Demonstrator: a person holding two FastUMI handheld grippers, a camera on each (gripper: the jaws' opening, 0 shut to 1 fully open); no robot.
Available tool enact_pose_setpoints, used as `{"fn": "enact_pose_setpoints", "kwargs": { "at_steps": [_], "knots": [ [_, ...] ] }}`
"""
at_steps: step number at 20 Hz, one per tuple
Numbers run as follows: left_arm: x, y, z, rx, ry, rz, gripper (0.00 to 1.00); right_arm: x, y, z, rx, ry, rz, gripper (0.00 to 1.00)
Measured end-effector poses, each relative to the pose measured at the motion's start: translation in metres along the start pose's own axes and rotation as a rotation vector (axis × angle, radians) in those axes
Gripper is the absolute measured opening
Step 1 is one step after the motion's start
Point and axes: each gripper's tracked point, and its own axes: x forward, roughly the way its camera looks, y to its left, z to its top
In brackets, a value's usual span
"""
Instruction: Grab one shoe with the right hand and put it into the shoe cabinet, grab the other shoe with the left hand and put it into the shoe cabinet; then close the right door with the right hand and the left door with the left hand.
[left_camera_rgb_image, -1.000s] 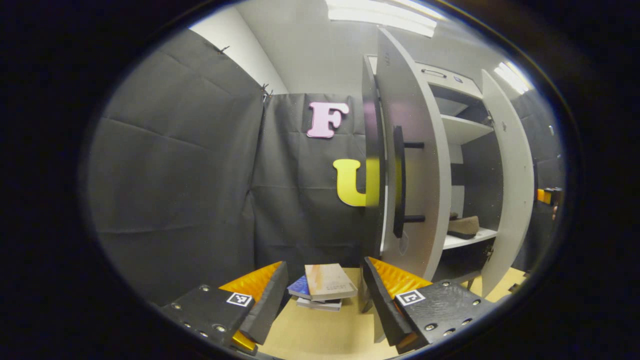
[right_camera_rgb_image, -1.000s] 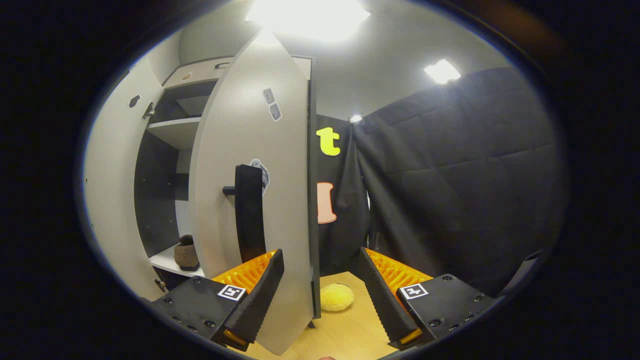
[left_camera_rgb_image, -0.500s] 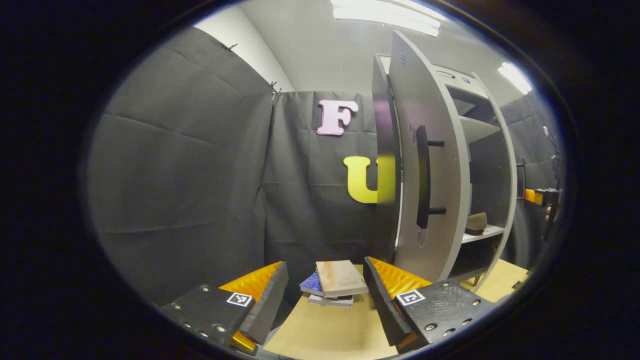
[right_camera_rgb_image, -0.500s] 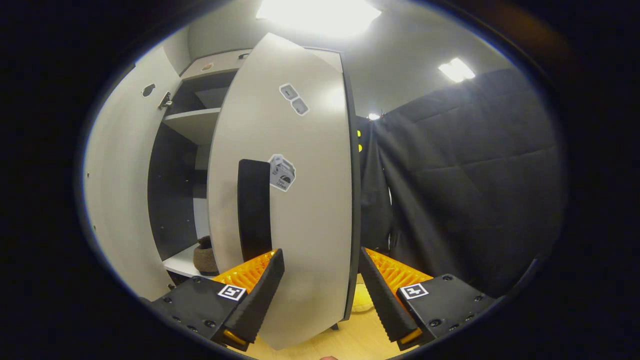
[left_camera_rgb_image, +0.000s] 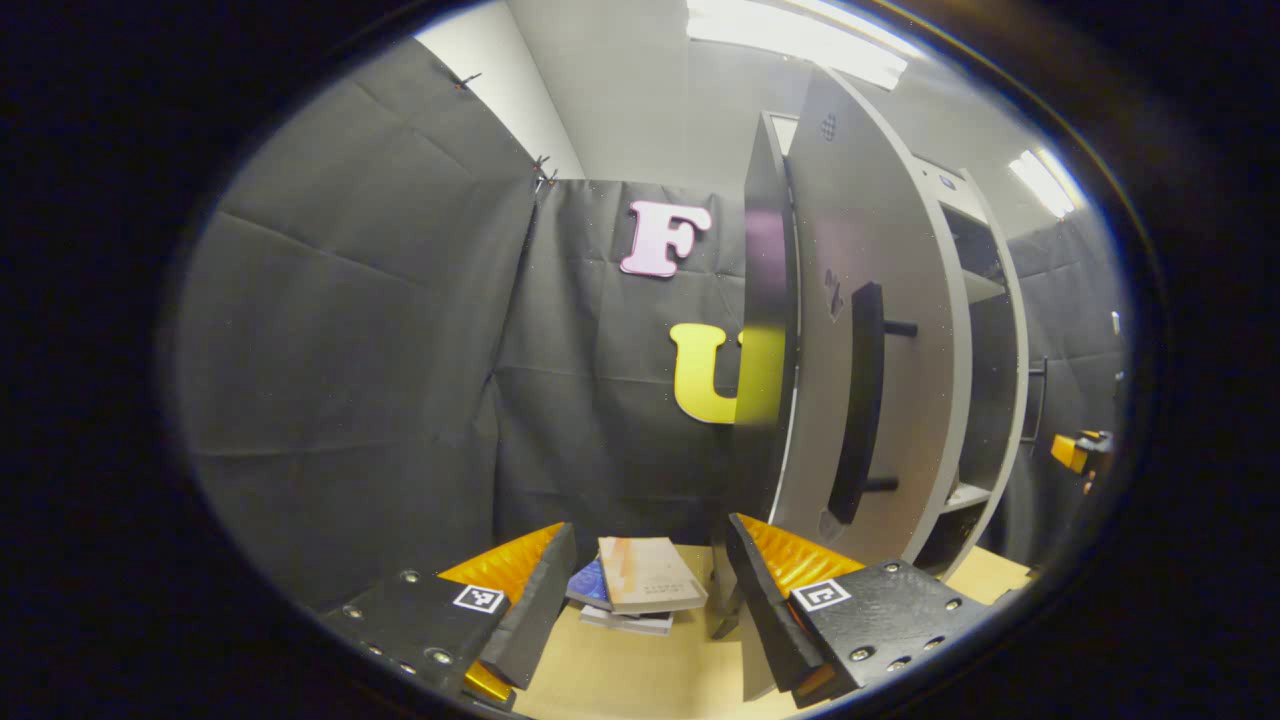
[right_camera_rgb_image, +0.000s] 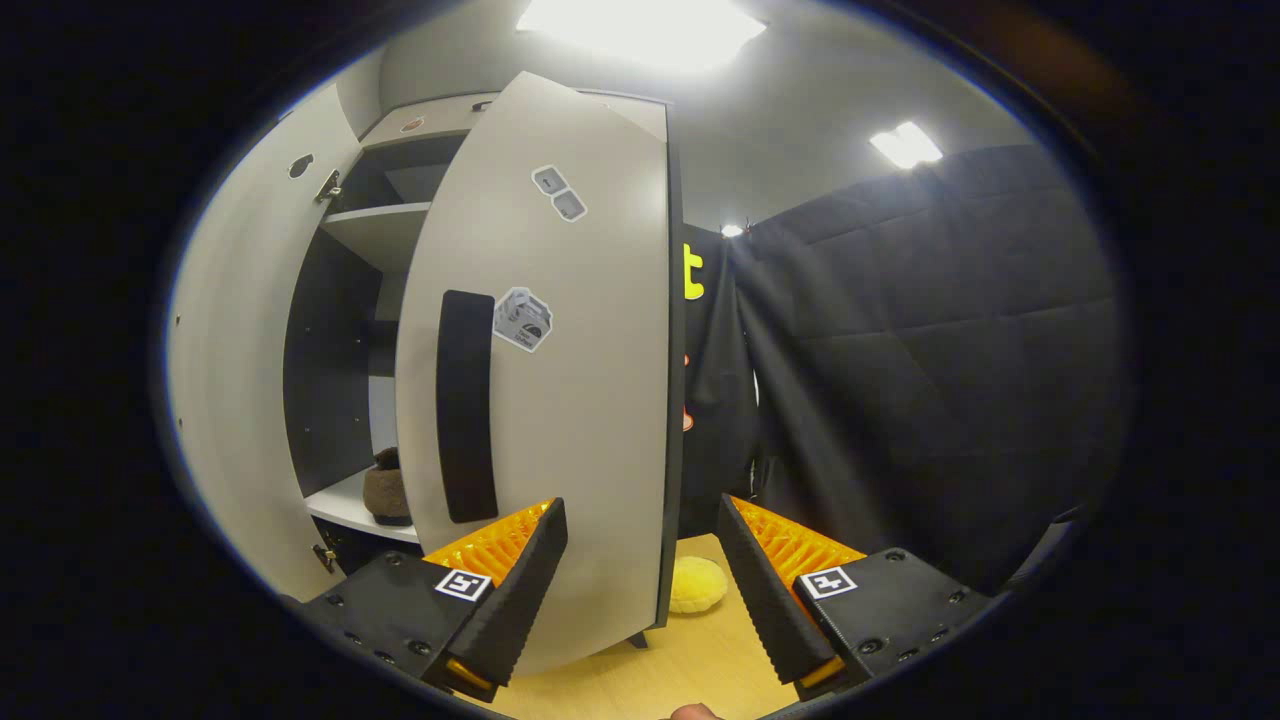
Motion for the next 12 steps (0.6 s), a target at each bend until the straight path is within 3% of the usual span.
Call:
{"fn": "enact_pose_setpoints", "kwargs": {
  "at_steps": [4,8,9,10,12],
  "knots": [
    [0.01,-0.027,0.017,-0.062,-0.04,-0.009,0.87,0.003,-0.024,-0.01,-0.014,0.023,0.02,0.96],
    [0.006,-0.036,0.029,-0.047,-0.079,0.056,0.87,0.015,-0.051,-0.016,-0.02,0.038,0.038,0.92],
    [0.005,-0.038,0.029,-0.045,-0.072,0.072,0.82,0.019,-0.056,-0.018,-0.016,0.043,0.045,0.96],
    [0.003,-0.041,0.027,-0.038,-0.068,0.087,0.87,0.023,-0.06,-0.021,-0.012,0.048,0.053,0.96],
    [0.0,-0.042,0.029,-0.012,-0.076,0.124,0.88,0.03,-0.067,-0.024,-0.001,0.051,0.068,0.96]
  ]
}}
